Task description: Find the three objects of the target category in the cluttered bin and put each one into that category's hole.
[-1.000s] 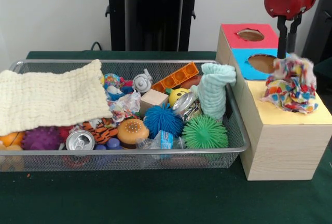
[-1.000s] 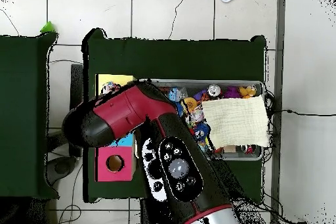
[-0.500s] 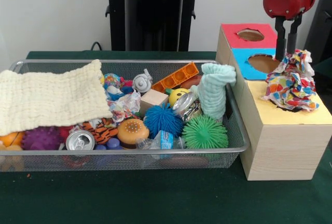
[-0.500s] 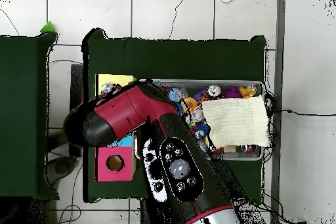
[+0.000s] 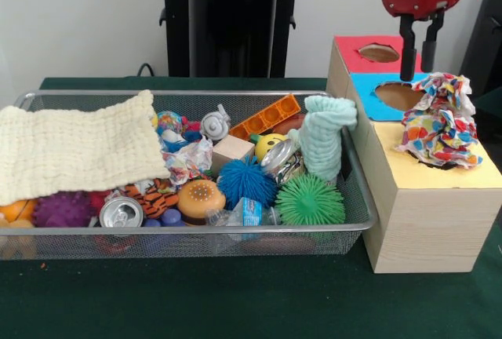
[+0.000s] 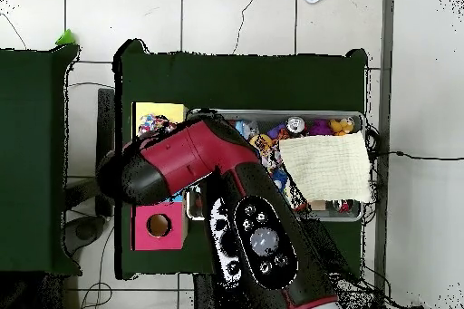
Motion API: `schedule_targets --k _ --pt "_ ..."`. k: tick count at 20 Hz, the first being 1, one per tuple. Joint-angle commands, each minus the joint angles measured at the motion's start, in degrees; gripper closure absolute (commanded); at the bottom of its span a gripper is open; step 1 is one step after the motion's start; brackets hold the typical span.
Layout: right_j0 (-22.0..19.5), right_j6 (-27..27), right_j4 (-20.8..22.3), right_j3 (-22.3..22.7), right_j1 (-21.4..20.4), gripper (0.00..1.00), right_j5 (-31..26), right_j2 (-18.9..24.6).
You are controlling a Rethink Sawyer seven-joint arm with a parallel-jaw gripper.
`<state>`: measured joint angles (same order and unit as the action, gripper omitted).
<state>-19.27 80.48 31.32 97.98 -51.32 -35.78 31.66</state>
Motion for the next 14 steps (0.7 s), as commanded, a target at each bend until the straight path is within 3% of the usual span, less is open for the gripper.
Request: schedule_targets --k 1,7,14 --pt "-2.54 -6.89 -3.85 3.57 -3.29 0.00 -11.25 2.84" --pt "-4.01 -10.75 -6.85 2.58 -6.58 0.00 -16.94 4.69" --pt "-8.00 -14.64 -4.62 1.16 -4.76 0.00 -16.58 6.80"
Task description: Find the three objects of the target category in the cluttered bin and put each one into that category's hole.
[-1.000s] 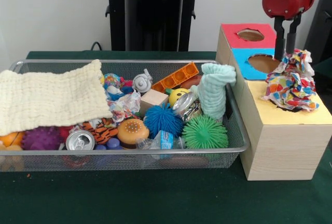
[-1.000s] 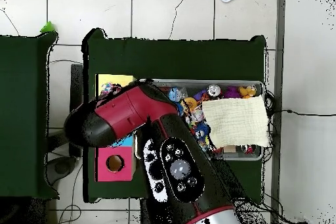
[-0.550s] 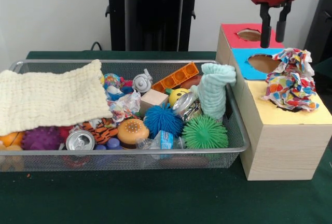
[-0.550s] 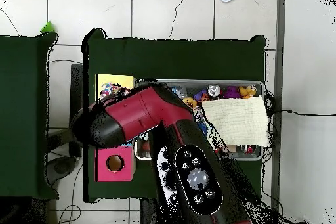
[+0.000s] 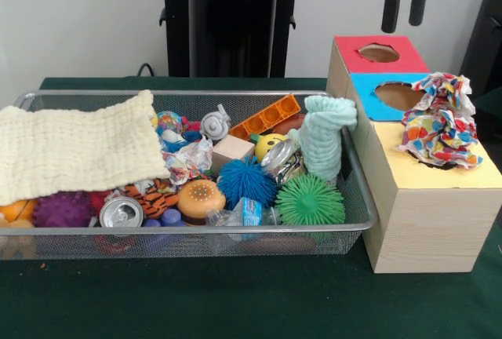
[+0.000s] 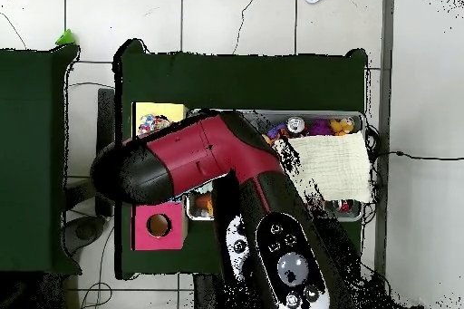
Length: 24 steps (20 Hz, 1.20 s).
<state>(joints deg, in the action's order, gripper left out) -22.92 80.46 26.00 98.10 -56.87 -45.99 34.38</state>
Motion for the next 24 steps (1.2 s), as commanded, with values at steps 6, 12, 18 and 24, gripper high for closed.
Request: schedule_targets --k 6,12,18,24 --pt "-8.51 -17.98 4.10 -0.76 4.06 0.00 -5.29 5.74" --pt "-12.08 -20.38 7.10 -0.48 6.10 0.00 -3.57 7.96" --pt "-14.12 -21.79 8.88 -2.97 7.32 0.00 -6.00 9.53" --pt "-15.36 -23.22 12.65 -4.50 9.32 0.00 -5.51 10.54"
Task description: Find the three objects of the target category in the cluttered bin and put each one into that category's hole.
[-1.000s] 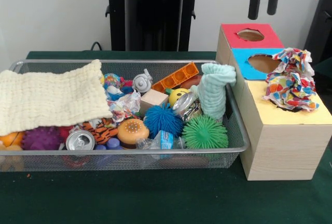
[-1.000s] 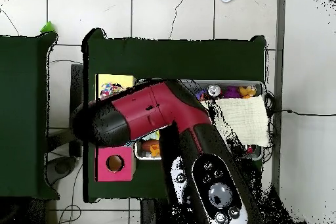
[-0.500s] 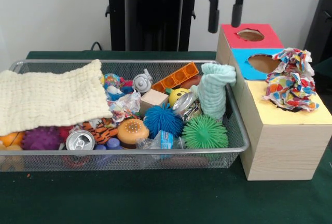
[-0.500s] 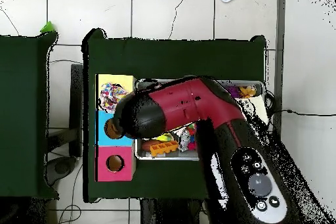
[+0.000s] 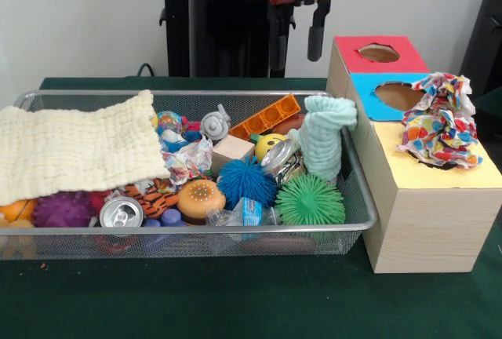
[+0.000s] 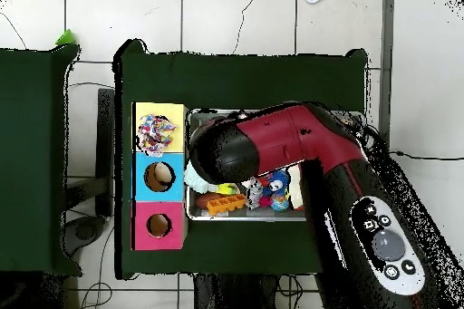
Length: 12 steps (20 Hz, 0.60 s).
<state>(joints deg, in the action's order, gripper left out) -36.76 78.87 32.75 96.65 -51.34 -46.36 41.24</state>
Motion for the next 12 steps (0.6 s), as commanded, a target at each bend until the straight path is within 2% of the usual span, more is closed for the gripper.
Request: schedule_targets --k 1,6,12 --pt "-1.24 -21.31 6.60 -3.73 4.46 0.00 -4.87 3.63" --pt "-1.93 -21.25 10.23 -5.50 5.89 0.00 -2.77 2.93" --pt "-3.29 -24.14 14.23 -8.84 9.71 0.00 -1.04 3.72"
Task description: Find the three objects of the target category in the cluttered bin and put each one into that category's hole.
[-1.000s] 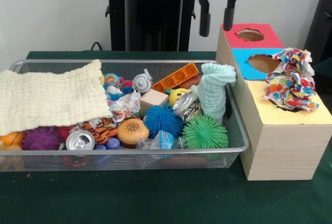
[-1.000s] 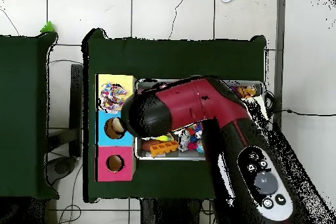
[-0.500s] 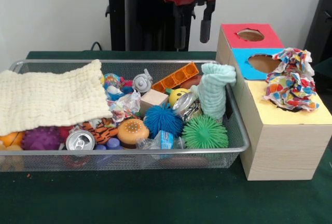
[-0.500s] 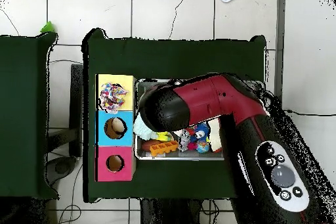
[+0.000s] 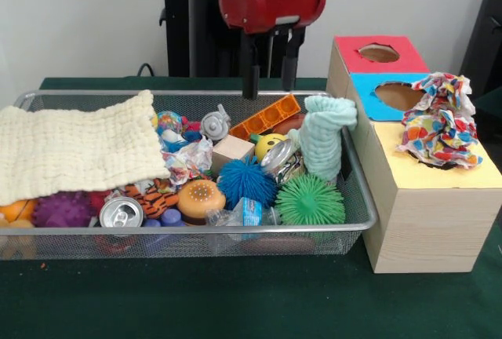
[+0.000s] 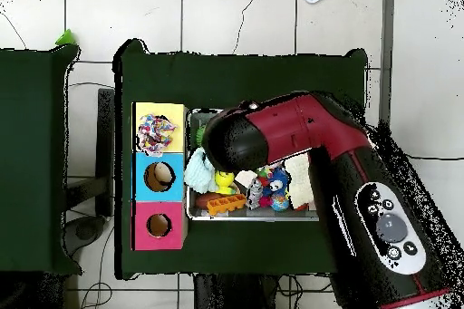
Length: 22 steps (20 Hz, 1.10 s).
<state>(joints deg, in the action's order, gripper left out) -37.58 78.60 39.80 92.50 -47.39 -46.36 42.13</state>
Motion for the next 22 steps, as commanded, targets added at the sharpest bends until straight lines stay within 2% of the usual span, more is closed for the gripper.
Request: schedule_targets --k 1,10,15,19,22 --pt "-2.75 -24.31 7.73 -5.71 6.80 0.00 -1.06 2.80" --pt "-5.62 -30.43 10.51 -11.24 12.36 0.00 -1.43 4.44" --pt "-5.64 -30.71 12.25 -11.42 13.58 0.00 -0.49 3.40" --pt "-5.97 -27.64 13.24 -9.36 14.06 0.00 1.71 1.62" --pt "-6.56 -25.13 14.52 -6.08 13.28 0.00 4.09 0.76"
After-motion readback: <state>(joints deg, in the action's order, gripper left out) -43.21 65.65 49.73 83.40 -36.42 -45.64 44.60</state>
